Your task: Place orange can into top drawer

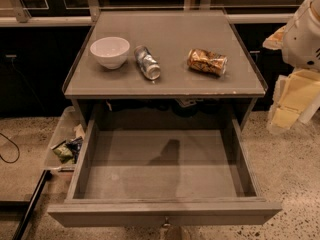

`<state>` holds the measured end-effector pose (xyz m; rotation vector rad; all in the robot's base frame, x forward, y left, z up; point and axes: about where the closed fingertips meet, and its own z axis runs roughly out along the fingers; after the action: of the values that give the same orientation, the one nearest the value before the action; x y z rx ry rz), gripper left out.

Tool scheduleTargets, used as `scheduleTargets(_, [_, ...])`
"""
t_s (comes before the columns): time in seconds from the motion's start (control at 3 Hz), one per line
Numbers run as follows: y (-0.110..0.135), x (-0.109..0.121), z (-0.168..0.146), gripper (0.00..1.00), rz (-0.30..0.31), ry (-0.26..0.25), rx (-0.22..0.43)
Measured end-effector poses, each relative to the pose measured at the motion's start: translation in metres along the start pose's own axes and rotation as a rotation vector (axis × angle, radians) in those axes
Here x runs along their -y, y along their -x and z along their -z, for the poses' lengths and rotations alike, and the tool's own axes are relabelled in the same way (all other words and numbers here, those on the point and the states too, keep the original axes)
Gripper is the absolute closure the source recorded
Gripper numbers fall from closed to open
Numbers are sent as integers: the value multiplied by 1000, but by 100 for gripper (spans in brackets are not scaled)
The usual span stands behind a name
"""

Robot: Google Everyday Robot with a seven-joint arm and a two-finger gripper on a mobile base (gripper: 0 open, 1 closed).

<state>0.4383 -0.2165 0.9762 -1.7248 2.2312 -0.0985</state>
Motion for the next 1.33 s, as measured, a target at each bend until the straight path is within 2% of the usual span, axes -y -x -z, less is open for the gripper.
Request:
scheduleTargets(0.33, [1,1,0,0,2,-3,2])
scheduleTargets(0.67, [14,27,-12,0,27,-2,33])
scheduleTargets(1.33, [20,93,-45,0,96,-39,143])
